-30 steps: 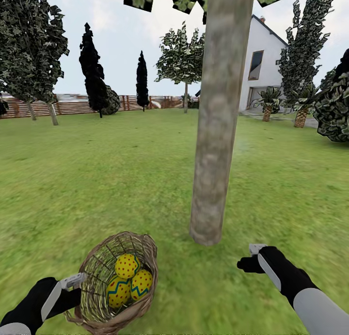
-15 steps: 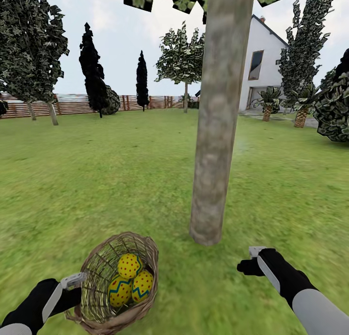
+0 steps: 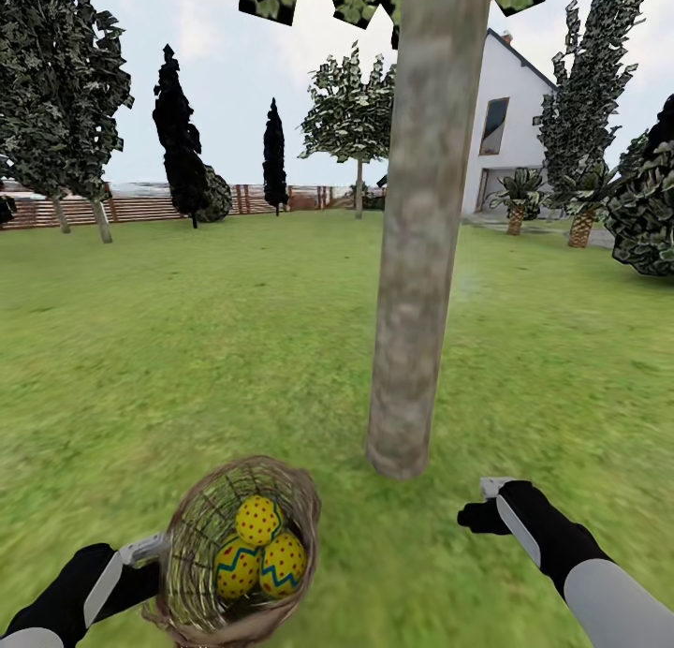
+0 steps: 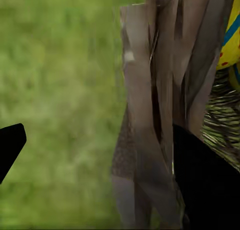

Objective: Take the three Easter eggs out of the wicker basket on the lawn in the garden, then place them on the lawn next to a single tree (choose any tree) so that all three eggs are next to the same tree and none are left in the basket.

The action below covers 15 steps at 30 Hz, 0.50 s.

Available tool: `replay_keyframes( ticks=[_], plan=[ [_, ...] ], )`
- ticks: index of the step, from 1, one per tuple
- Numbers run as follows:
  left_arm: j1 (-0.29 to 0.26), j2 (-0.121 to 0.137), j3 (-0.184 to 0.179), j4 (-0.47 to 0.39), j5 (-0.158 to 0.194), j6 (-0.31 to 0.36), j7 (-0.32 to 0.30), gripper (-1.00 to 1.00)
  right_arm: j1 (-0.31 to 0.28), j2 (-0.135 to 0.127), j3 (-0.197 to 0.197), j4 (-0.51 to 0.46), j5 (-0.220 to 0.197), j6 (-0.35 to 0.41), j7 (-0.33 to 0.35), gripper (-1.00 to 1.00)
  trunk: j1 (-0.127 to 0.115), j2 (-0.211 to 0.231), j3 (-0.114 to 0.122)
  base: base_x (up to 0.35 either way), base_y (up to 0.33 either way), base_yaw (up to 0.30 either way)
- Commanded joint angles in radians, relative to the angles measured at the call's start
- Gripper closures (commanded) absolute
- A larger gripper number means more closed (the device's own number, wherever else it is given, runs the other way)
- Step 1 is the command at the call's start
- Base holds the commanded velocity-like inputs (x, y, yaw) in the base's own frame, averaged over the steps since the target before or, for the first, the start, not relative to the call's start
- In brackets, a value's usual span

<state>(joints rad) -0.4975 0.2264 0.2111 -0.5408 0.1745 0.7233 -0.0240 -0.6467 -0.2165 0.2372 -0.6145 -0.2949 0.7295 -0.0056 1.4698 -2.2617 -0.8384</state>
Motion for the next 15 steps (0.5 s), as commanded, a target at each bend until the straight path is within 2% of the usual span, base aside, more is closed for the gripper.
replay_keyframes(
  ticks=[1,5,8,15],
  plan=[
    [0.0,-0.001,0.004,-0.001,0.011,0.005,-0.004,-1.0,0.0,-0.001,0.006,-0.001,-0.003,0.004,-0.001,-1.0,0.0,0.0,-0.001,0.0,0.0,0.0],
    [0.0,-0.001,0.005,-0.001,0.011,0.005,-0.004,-1.0,0.0,0.0,0.007,-0.001,-0.003,0.004,-0.001,-1.0,0.0,0.0,-0.001,0.0,0.0,0.0],
    [0.0,-0.001,0.005,-0.001,0.011,0.005,-0.004,-1.0,0.0,0.02,0.005,-0.001,0.009,0.004,-0.002,-1.0,0.0,0.0,-0.001,0.0,0.0,0.0],
    [0.0,-0.001,0.005,-0.001,0.011,0.005,-0.003,-1.0,-0.001,0.022,0.004,-0.001,0.014,0.004,-0.002,-1.0,0.0,0.0,-0.001,0.0,0.0,0.0]
  ],
)
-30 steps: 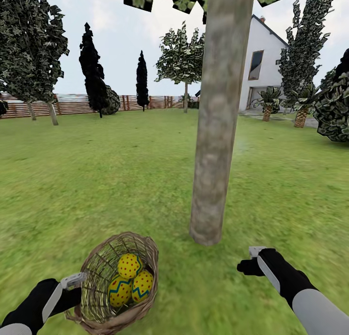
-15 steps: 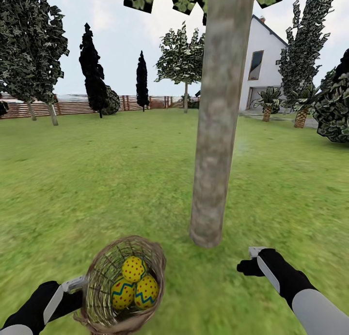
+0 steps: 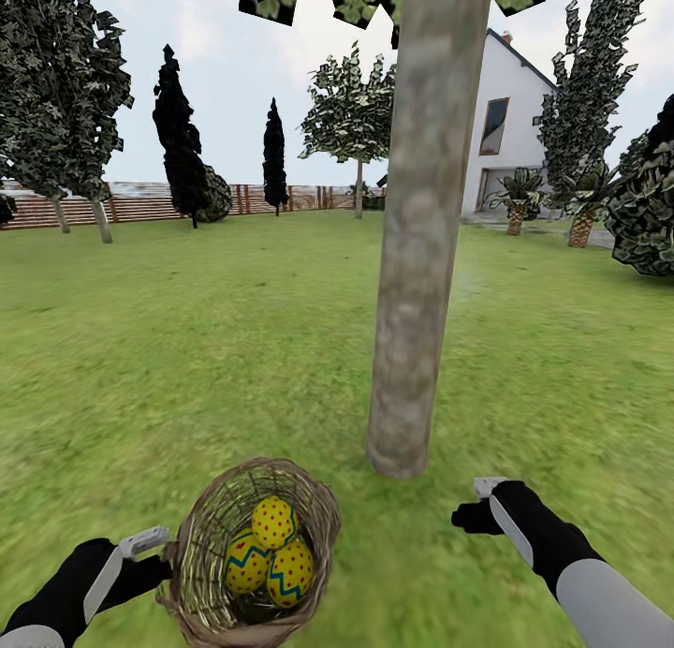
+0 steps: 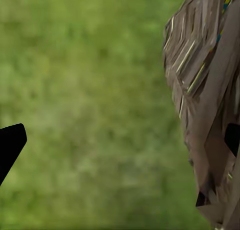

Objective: Take the three Easter eggs out of the wicker basket on the lawn in the garden, then place them on the lawn next to a single tree (choose any tree) so that all three eggs are next to the same tree and none are left in the basket.

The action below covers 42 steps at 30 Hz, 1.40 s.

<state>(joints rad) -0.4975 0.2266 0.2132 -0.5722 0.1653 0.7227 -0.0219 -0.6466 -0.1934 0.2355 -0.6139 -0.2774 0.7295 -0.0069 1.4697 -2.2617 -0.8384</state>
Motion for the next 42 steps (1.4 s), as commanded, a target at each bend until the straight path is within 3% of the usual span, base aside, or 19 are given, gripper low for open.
replay_keyframes(
  ticks=[1,13,17,28,42],
  plan=[
    [0.0,-0.001,0.003,0.031,0.02,0.006,-0.004,-1.0,-0.001,-0.001,0.005,-0.001,-0.003,0.004,-0.001,-1.0,0.0,0.0,-0.001,0.0,0.0,0.0],
    [0.0,-0.003,0.003,0.031,0.02,0.004,-0.004,-1.0,-0.001,-0.001,0.007,-0.001,-0.003,0.003,-0.001,-1.0,0.0,0.0,-0.001,0.0,0.0,0.0],
    [0.0,-0.035,-0.004,0.031,0.017,0.003,-0.006,-1.0,0.0,-0.003,0.005,-0.001,-0.003,0.004,-0.001,-1.0,0.0,0.0,-0.001,0.0,0.0,0.0],
    [0.0,-0.036,-0.001,0.032,0.017,0.005,-0.006,-1.0,0.0,-0.001,0.007,-0.001,-0.002,0.004,-0.001,-1.0,0.0,0.0,-0.001,0.0,0.0,0.0],
    [0.0,-0.036,-0.003,0.033,0.016,0.007,-0.006,-1.0,-0.001,0.01,0.008,0.0,-0.002,0.002,-0.002,-1.0,-0.054,0.098,0.043,0.0,0.0,0.0]
  ],
)
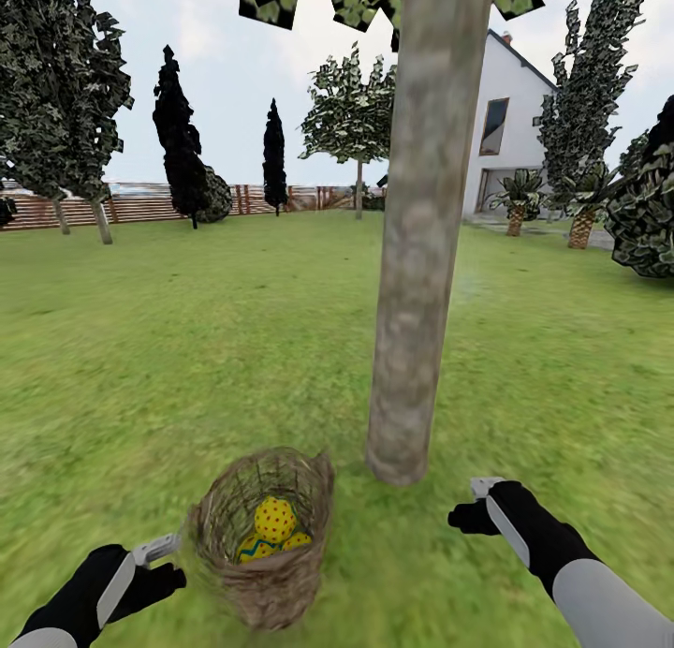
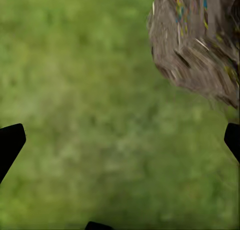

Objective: Take the three Easter eggs out of the wicker basket on the lawn in the garden, then place them on the lawn next to a single tree (choose any tree) so that all three eggs are next to the same tree and none are left in the basket.

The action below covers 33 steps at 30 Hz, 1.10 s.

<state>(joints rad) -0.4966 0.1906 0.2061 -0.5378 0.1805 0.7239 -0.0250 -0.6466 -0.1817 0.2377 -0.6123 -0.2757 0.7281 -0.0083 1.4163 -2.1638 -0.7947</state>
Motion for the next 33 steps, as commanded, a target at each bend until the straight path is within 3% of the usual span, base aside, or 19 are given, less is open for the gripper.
replay_keyframes(
  ticks=[1,8,16,27,33],
  plan=[
    [0.0,0.0,0.004,-0.001,0.0,0.005,-0.003,-1.0,-0.001,-0.001,0.006,-0.001,-0.003,0.004,-0.001,-1.0,-0.004,0.007,0.002,0.0,0.0,0.0],
    [0.0,-0.001,0.004,-0.002,0.0,0.006,-0.003,-1.0,0.0,0.005,0.008,0.029,-0.002,-0.026,-0.001,-1.0,-0.031,0.056,0.024,0.0,0.0,0.0],
    [0.0,0.0,0.004,-0.002,0.002,0.005,-0.004,-1.0,-0.001,0.002,0.006,0.029,-0.002,-0.029,-0.001,-1.0,-0.031,0.056,0.024,0.0,0.002,0.0],
    [0.0,0.005,0.009,-0.004,0.002,0.006,-0.004,-1.0,-0.001,0.002,0.006,0.029,-0.002,-0.03,-0.001,-1.0,-0.031,0.056,0.024,0.0,0.298,-0.001],
    [0.0,0.003,0.005,-0.002,0.001,0.008,-0.005,-1.0,-0.001,-0.001,0.004,0.028,-0.003,-0.029,0.001,-1.0,-0.031,0.056,0.024,0.0,0.326,-0.248]
  ],
)
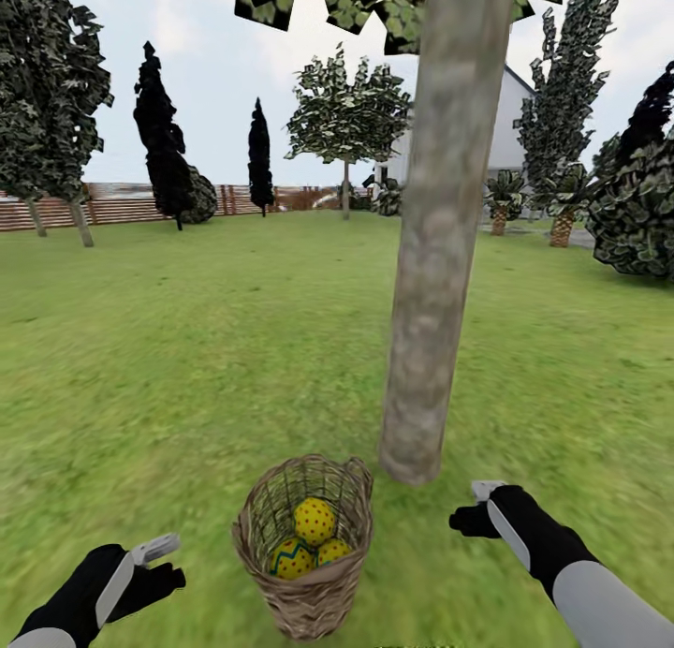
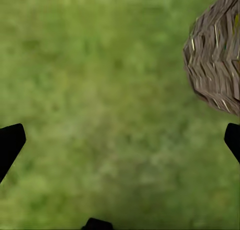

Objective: Take the three Easter eggs out of the wicker basket on the lawn in the garden, then place them on the lawn next to a single tree (choose any tree) so that all three eggs are next to the same tree and none are left in the basket.

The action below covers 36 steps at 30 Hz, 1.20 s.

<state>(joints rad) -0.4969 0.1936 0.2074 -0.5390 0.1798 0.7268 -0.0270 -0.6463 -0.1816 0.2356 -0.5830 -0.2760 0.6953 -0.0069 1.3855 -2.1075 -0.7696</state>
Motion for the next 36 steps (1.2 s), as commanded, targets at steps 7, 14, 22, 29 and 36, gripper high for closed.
replay_keyframes(
  ticks=[7,14,22,29,36],
  plan=[
    [0.0,0.0,0.002,-0.001,-0.002,0.005,-0.002,-1.0,-0.001,-0.005,0.004,-0.001,-0.003,0.005,-0.001,-1.0,0.0,-0.001,-0.001,0.0,0.326,-0.288],
    [0.0,0.001,0.002,-0.001,-0.001,0.007,-0.002,-1.0,-0.001,-0.006,0.003,-0.001,-0.005,0.006,-0.001,-1.0,0.0,-0.001,-0.001,0.0,0.326,-0.288],
    [0.0,0.001,0.0,-0.001,-0.002,0.009,-0.002,-1.0,-0.001,-0.006,0.002,-0.001,-0.005,0.005,-0.002,-1.0,0.0,-0.001,-0.001,0.0,0.326,-0.288],
    [0.0,0.004,0.006,-0.001,-0.002,0.009,-0.002,-1.0,-0.001,-0.006,0.002,-0.001,-0.005,0.005,-0.002,-1.0,0.0,-0.001,-0.001,0.0,0.326,-0.288],
    [0.0,0.005,0.005,-0.001,-0.002,0.009,-0.002,-1.0,-0.001,-0.007,0.002,-0.001,-0.005,0.004,-0.002,-1.0,0.0,-0.001,-0.001,0.0,0.326,-0.288]
  ],
)
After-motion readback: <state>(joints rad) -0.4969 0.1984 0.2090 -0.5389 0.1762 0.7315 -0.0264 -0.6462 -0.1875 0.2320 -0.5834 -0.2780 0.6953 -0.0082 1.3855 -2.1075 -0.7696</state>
